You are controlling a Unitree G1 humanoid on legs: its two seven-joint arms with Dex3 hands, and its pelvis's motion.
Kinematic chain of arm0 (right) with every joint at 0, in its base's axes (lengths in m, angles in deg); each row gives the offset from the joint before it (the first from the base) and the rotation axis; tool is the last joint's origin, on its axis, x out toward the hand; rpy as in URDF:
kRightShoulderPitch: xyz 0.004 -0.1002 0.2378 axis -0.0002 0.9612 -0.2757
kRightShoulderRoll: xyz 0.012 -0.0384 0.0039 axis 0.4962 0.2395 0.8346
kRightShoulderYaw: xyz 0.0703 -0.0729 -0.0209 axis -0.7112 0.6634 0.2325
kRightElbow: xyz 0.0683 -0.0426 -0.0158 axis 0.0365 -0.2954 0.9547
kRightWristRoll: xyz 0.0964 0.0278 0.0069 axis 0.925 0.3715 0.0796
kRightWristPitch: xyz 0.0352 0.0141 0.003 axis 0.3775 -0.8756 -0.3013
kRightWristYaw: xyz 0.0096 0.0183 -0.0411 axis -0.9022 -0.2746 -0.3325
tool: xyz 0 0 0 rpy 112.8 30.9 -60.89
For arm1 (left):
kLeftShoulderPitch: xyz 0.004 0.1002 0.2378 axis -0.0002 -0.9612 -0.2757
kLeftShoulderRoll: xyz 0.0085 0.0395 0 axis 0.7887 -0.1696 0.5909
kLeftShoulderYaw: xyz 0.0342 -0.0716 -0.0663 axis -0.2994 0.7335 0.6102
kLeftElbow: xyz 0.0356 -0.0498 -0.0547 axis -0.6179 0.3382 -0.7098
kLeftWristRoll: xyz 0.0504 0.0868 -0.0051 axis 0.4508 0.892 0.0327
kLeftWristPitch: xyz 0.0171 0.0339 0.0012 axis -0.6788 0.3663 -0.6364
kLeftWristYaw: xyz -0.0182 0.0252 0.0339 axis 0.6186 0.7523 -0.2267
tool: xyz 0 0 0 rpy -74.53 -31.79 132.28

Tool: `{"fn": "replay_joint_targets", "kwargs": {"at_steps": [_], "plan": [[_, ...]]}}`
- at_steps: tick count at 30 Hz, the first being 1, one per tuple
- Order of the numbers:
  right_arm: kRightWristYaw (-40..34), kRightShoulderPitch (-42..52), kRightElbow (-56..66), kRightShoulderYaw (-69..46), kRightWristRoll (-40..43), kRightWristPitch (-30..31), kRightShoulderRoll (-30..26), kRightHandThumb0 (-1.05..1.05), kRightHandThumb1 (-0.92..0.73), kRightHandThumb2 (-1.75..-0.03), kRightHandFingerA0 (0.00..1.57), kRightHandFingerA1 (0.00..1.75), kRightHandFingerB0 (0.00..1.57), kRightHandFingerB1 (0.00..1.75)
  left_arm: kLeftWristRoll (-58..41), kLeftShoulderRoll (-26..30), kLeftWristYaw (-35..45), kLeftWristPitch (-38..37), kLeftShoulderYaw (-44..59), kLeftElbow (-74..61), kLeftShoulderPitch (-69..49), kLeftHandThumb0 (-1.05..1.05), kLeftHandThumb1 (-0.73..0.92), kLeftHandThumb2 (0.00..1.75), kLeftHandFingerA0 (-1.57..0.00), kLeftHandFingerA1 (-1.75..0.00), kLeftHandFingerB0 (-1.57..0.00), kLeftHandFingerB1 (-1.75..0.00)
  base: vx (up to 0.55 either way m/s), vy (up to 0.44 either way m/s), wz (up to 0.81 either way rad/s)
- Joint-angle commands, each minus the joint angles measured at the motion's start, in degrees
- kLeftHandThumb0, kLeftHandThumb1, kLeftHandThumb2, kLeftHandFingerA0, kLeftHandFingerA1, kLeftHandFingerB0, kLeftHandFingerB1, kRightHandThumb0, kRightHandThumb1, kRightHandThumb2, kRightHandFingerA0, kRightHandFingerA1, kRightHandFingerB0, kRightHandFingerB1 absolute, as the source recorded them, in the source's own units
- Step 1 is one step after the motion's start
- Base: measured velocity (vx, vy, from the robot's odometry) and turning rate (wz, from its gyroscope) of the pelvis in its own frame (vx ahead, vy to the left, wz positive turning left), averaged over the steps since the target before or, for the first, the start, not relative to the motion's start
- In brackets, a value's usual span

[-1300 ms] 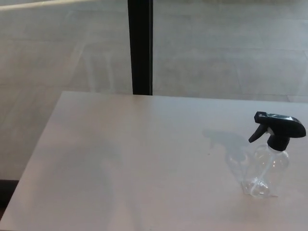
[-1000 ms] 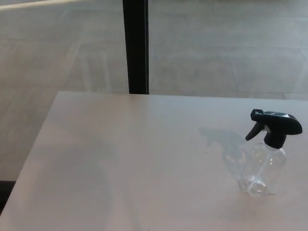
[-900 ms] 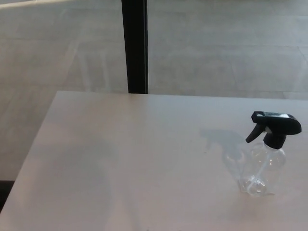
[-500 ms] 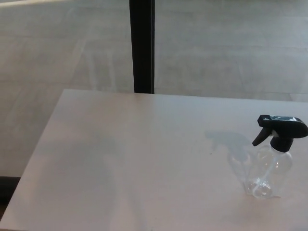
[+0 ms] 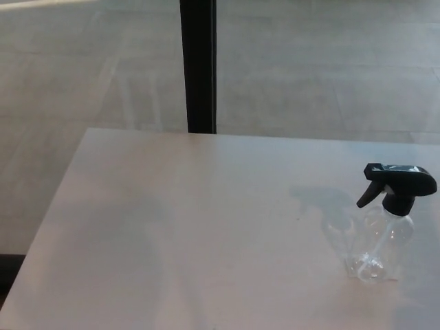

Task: The robot uses its right hand to grab and lift the lid of the spray bottle kept in the middle of the desk and places the lid on the right side of the bottle

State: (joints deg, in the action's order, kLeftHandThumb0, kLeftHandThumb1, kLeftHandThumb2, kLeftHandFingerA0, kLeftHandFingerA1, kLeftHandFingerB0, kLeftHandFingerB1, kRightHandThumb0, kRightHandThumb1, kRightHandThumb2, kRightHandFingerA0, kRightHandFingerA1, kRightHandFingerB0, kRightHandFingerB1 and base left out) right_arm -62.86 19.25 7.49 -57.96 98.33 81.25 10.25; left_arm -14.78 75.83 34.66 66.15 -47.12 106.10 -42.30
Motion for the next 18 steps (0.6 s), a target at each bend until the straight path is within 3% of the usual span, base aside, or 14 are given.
{"fn": "replay_joint_targets", "kwargs": {"at_steps": [1, 2, 5, 6, 7, 8, 9, 11, 12, 13, 14, 16, 17, 18], "plan": [[8.55, -2.02, 1.32, 10.22, -5.16, 2.18, 1.03, -0.77, -0.68, -0.61, 0.32, 0.38, 0.28, 0.29, -0.57, 0.82, -0.08, -0.43, -0.3, 0.12, -0.14, -0.82, 0.87, 0.66, -0.55, -0.5, -0.37, -0.4, 0.0, 0.0, 0.0], [9.28, -2.45, -0.81, 11.39, -5.61, 0.73, 1.31, -0.8, -0.67, -0.61, 0.33, 0.37, 0.28, 0.3, -0.55, 0.86, 0.21, -0.55, -0.41, 0.04, -0.21, -0.83, 0.72, 1.09, -0.48, -0.6, -0.31, -0.52, 0.0, 0.0, 0.0], [10.48, -2.21, 1.22, 14.53, -6.54, 2.72, 1.0, -0.82, -0.66, -0.61, 0.35, 0.4, 0.31, 0.3, -0.5, 0.84, -0.05, -0.65, -0.54, 0.24, -0.11, -0.82, 0.7, 1.08, -0.48, -0.6, -0.32, -0.53, 0.0, 0.0, 0.0], [10.8, -1.79, 3.28, 15.35, -6.62, 3.99, 0.96, -0.88, -0.55, -0.71, 0.32, 0.47, 0.28, 0.35, -0.55, 0.86, 0.11, -0.79, -0.56, 0.12, -0.21, -0.84, 0.71, 1.09, -0.47, -0.59, -0.32, -0.52, 0.0, 0.0, 0.0], [11.64, -1.34, 4.47, 17.2, -8.32, 3.03, 0.34, -0.8, -0.67, -0.61, 0.3, 0.5, 0.31, 0.3, -0.4, 0.79, -0.08, -1.16, -0.79, -0.11, -0.34, -0.82, 0.71, 1.09, -0.48, -0.6, -0.32, -0.53, 0.0, 0.0, 0.0], [12.21, -1.03, 5.05, 18.14, -9.01, 2.8, 0.11, -0.79, -0.66, -0.61, 0.28, 0.5, 0.32, 0.31, -0.42, 0.76, -0.15, -1.26, -0.82, -0.11, -0.35, -0.83, 0.87, 0.66, -0.55, -0.5, -0.38, -0.4, 0.0, 0.0, 0.0], [12.82, -0.48, 5.44, 18.97, -9.5, 2.83, -0.07, -0.75, -0.66, -0.61, 0.28, 0.5, 0.33, 0.31, -0.74, 0.77, 0.04, -1.05, -0.6, 0.07, -0.26, -0.85, 0.71, 1.08, -0.48, -0.61, -0.32, -0.52, 0.0, 0.0, 0.0], [13.3, 0.07, 5.85, 19.79, -10.38, 2.52, -0.44, -0.75, -0.66, -0.61, 0.28, 0.5, 0.33, 0.31, -1.02, 0.79, 0.3, -0.85, -0.43, 0.12, -0.21, -0.85, 0.71, 1.08, -0.48, -0.61, -0.32, -0.52, 0.0, 0.0, 0.0], [14.4, 0.45, 5.67, 21.05, -11.59, 2.13, -1.08, -0.73, -0.66, -0.61, 0.29, 0.47, 0.32, 0.31, -1.07, 0.74, 0.32, -0.85, -0.44, 0.03, -0.51, -0.82, 0.88, 0.66, -0.53, -0.51, -0.37, -0.4, 0.0, 0.0, 0.0], [15.23, 0.69, 5.25, 21.57, -12.23, 0.82, -1.63, -0.77, -0.68, -0.61, 0.3, 0.45, 0.32, 0.32, -1.02, 0.72, 0.39, -1.06, -0.51, 0.08, -0.62, -0.84, 0.71, 1.09, -0.47, -0.6, -0.31, -0.53, 0.0, 0.0, 0.0], [15.4, 0.67, 5.24, 21.65, -12.35, 0.7, -1.68, -0.77, -0.68, -0.61, 0.3, 0.45, 0.32, 0.32, -1.05, 0.68, 0.41, -1.1, -0.52, 0.1, -0.69, -0.84, 0.71, 1.09, -0.47, -0.6, -0.31, -0.53, 0.0, 0.0, 0.0], [16.91, 0.77, 5.29, 23.0, -14.42, 0.74, -3.2, -0.83, -0.71, -0.62, 0.29, 0.41, 0.35, 0.32, -1.4, 0.59, 0.3, -0.93, -0.2, 0.23, -0.66, -0.83, 0.7, 1.08, -0.48, -0.6, -0.32, -0.53, 0.0, 0.0, 0.0], [17.44, 0.66, 5.33, 23.35, -14.98, 0.51, -3.58, -0.82, -0.72, -0.62, 0.28, 0.42, 0.35, 0.32, -1.48, 0.57, 0.28, -1.0, -0.11, 0.29, -0.68, -0.82, 0.87, 0.66, -0.55, -0.5, -0.38, -0.41, 0.0, 0.0, 0.0], [17.8, 0.63, 5.27, 23.67, -15.59, 0.16, -3.92, -0.82, -0.71, -0.62, 0.27, 0.43, 0.35, 0.32, -1.22, 0.59, 0.42, -1.37, -0.33, 0.39, -0.78, -0.82, 0.69, 1.08, -0.48, -0.6, -0.33, -0.53, 0.0, 0.0, 0.0]]}}
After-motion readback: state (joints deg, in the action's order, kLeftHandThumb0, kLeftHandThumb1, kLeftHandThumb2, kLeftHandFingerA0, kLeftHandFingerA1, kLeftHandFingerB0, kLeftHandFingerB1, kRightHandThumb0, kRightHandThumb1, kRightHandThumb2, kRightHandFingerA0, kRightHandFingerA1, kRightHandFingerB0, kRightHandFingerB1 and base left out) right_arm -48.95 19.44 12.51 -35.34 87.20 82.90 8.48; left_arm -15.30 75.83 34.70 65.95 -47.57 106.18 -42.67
